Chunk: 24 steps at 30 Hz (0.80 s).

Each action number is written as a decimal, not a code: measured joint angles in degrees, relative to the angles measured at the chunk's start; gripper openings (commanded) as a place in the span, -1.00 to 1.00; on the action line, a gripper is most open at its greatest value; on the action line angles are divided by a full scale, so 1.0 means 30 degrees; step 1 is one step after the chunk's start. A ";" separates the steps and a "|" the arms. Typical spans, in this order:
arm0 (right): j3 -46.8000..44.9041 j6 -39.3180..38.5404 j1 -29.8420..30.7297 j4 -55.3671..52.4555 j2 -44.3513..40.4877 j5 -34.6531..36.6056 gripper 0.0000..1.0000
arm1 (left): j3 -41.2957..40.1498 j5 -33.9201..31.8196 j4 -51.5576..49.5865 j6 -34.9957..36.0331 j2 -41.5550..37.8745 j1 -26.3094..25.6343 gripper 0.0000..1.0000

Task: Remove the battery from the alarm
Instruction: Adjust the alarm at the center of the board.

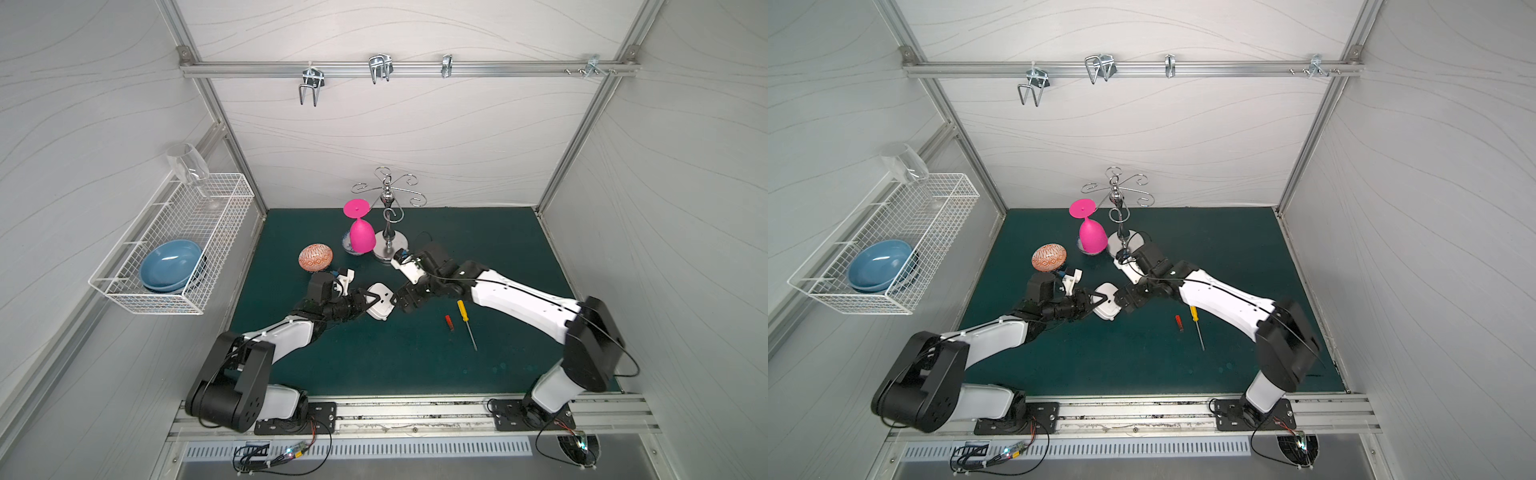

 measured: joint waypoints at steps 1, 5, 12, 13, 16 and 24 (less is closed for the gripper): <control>-0.0335 0.0131 -0.0321 -0.0299 -0.1064 0.0736 0.98 | 0.0860 -0.1632 -0.1785 0.1129 -0.0532 -0.0998 -0.46; -0.1559 0.1086 -0.2244 -0.2346 -0.5311 0.3847 0.99 | 0.4728 -0.9063 -0.7446 0.5107 -0.0896 -0.5617 -0.62; -0.3978 0.2630 -0.6419 -0.5639 -1.0265 0.7380 0.98 | 0.9209 -2.1325 -1.3056 0.9653 0.3963 -1.1570 -0.65; -0.4182 0.2688 -0.6703 -0.6018 -1.0710 0.7577 0.98 | 0.9581 -2.2760 -1.3515 1.0112 0.4881 -1.2138 -0.64; -0.4401 0.2849 -0.7176 -0.6841 -1.1446 0.7868 0.98 | 1.0542 -2.6279 -1.4127 1.1825 0.7555 -1.3500 -0.63; -0.4721 0.3133 -0.7657 -0.7366 -1.1555 0.7847 0.98 | 1.2582 -3.0447 -1.3748 1.3588 1.2225 -1.5110 -0.51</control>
